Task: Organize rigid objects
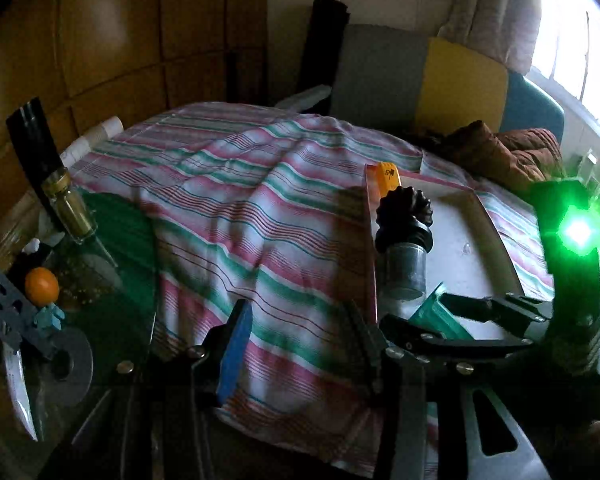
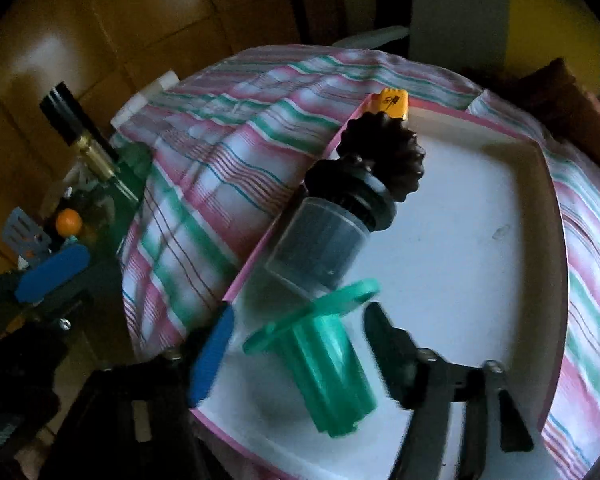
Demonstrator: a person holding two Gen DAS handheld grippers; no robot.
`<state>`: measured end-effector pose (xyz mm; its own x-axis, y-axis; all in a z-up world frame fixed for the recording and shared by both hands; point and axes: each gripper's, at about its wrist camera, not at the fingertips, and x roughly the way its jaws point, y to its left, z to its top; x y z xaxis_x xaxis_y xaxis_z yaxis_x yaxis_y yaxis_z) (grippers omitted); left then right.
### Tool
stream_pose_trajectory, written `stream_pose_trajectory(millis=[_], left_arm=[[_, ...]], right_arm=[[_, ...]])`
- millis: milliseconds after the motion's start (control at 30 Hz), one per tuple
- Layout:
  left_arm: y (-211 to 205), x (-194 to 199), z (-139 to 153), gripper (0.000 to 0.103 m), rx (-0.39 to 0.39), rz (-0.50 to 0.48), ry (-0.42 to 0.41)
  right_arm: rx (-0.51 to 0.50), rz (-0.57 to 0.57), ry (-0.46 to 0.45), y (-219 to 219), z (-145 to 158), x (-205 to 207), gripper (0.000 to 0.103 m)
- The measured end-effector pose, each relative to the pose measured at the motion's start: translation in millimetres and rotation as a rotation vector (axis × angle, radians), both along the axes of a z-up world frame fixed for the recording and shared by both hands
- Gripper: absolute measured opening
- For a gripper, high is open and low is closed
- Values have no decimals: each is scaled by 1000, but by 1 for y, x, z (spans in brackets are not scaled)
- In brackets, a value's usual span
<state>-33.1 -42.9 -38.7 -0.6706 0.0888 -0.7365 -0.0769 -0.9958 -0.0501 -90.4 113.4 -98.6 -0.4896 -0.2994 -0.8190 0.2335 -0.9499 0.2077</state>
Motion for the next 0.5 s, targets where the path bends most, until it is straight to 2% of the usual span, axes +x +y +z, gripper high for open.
stream_pose_trajectory(millis=[133,500], left_arm=[[3,0,0,45,-11,1,7],[20,5,14,45,-34,-29,43]], right_arm=[[-13,-3,23,3,8,6,73],[70,-83,158,36,41,32,76]])
